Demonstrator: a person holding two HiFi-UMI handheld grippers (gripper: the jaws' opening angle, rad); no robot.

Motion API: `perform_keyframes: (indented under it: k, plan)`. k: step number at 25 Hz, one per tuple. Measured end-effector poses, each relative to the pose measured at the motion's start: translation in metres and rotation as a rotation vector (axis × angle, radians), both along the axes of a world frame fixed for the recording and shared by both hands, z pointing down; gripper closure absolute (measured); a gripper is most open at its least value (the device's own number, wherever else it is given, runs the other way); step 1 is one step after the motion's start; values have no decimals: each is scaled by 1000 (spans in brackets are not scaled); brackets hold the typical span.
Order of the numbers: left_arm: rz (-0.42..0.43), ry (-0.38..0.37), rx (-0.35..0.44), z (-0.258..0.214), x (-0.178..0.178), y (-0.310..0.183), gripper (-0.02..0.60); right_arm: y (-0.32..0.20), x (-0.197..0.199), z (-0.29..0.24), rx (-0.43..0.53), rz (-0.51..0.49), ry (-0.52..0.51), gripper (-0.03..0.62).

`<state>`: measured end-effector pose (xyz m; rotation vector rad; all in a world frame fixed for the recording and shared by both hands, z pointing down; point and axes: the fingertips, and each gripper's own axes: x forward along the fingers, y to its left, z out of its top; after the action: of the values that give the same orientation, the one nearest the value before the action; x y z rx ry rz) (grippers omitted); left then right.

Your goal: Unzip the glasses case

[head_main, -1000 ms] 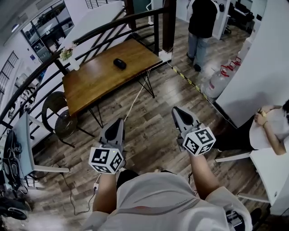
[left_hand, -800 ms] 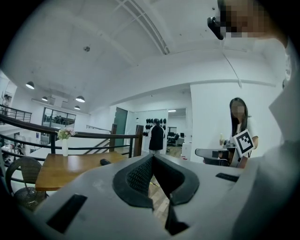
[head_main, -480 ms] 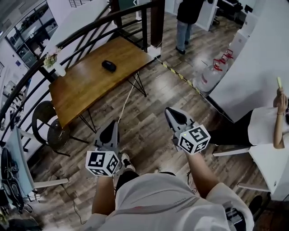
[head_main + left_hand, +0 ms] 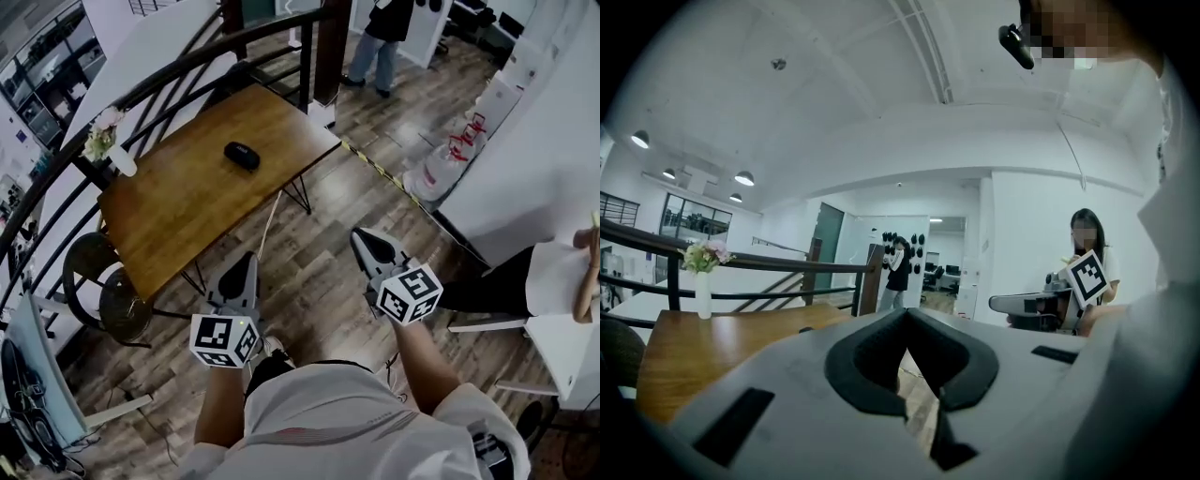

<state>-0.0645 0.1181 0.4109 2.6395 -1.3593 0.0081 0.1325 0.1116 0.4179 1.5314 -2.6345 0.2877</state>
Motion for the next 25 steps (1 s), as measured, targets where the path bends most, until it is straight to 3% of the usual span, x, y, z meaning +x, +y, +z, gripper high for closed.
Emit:
perform_keyframes:
  k: [6, 12, 19, 25]
  plan:
    - [13, 12, -17, 4, -56, -47, 568, -43, -55, 4, -20, 14, 19, 542]
    - [14, 36, -46, 14, -80, -87, 568, -78, -80, 15, -49, 11, 34, 542]
    - [10, 22, -56, 18, -69, -143, 568, -142, -71, 23, -52, 2, 4, 542]
    - [-29, 2, -48, 13, -33, -217, 568, -223, -33, 27, -52, -31, -16, 542]
